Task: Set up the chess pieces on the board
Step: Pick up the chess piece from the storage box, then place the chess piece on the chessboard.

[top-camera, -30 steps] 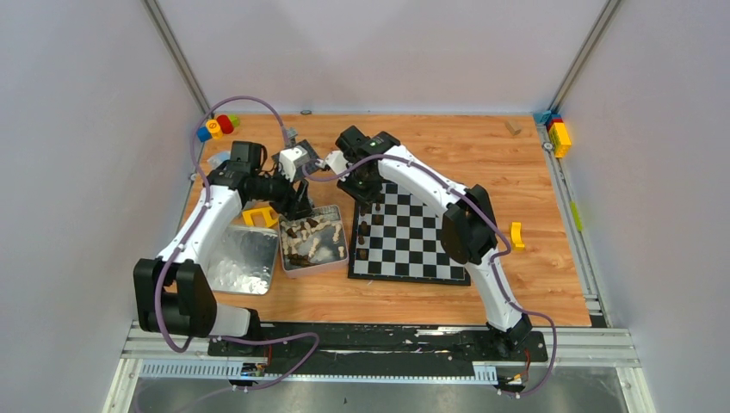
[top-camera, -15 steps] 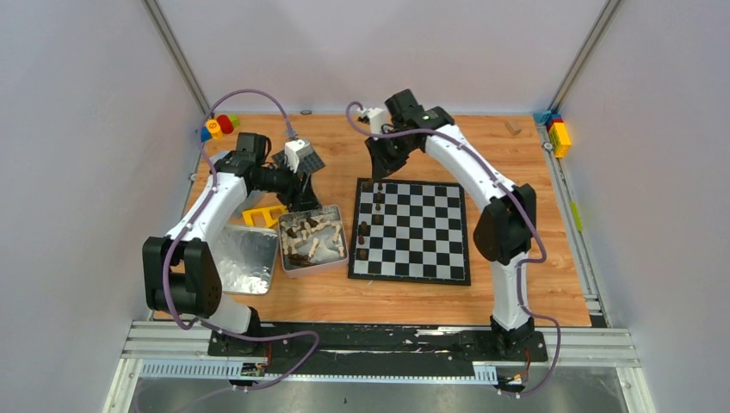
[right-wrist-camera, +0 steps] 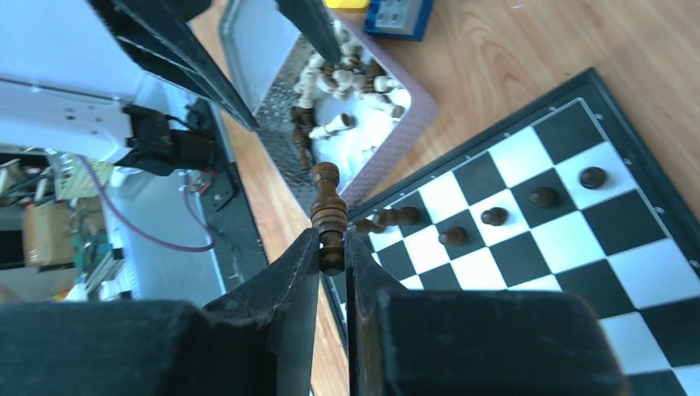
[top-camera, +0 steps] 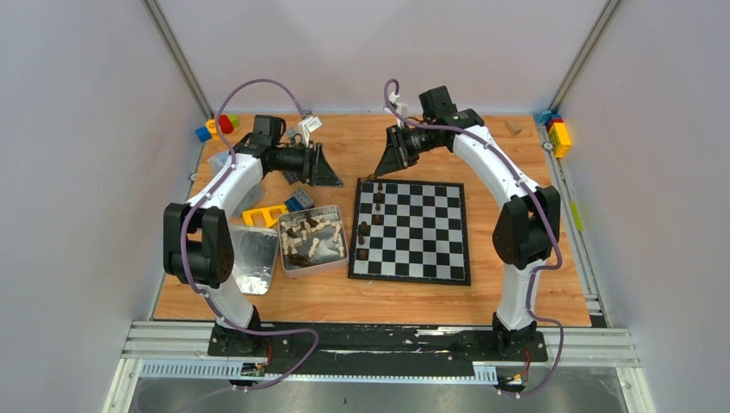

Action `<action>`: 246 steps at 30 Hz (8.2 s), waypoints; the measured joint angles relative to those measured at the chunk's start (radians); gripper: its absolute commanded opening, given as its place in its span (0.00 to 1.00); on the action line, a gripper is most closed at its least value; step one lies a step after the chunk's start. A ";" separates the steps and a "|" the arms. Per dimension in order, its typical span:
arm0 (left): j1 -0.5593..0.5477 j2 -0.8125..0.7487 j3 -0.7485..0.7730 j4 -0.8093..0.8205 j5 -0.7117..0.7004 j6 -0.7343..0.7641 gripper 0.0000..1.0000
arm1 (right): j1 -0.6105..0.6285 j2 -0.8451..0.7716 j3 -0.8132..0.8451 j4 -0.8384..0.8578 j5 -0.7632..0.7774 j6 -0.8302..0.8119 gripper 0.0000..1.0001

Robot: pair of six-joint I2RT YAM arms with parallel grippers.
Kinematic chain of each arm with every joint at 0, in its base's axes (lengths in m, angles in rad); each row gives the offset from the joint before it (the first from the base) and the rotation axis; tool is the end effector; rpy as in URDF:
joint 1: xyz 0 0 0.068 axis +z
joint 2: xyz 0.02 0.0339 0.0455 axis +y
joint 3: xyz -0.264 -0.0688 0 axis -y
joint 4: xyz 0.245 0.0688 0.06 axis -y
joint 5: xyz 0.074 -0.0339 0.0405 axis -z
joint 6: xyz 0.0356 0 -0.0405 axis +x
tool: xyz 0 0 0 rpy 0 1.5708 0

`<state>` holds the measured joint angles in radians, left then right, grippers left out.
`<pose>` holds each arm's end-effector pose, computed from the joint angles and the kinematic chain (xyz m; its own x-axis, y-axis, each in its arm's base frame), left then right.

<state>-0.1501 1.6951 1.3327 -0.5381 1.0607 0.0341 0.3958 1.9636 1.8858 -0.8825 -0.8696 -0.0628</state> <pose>0.3512 -0.0845 0.2731 -0.7536 0.1308 -0.6442 0.6351 0.3975 -0.6623 0.3822 0.1892 0.3187 -0.7136 -0.3420 -0.6114 -0.6990 0.4057 0.5888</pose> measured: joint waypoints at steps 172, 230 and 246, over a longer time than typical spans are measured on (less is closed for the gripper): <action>-0.865 0.463 0.428 -0.842 -1.021 0.308 0.38 | -0.287 -0.363 -0.642 0.305 0.076 -0.142 0.00; 0.157 -0.108 0.287 -0.634 -0.519 0.164 0.86 | 0.281 0.101 -0.135 -0.148 0.586 -0.322 0.00; 0.222 -0.117 0.280 -0.628 -0.487 0.146 0.89 | 0.320 0.202 -0.031 -0.239 0.641 -0.332 0.00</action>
<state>0.0719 1.5780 1.6123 -1.1656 0.5739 0.1799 0.7158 2.1658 1.8545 -1.1213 -0.2287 -0.3950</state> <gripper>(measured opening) 0.884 0.163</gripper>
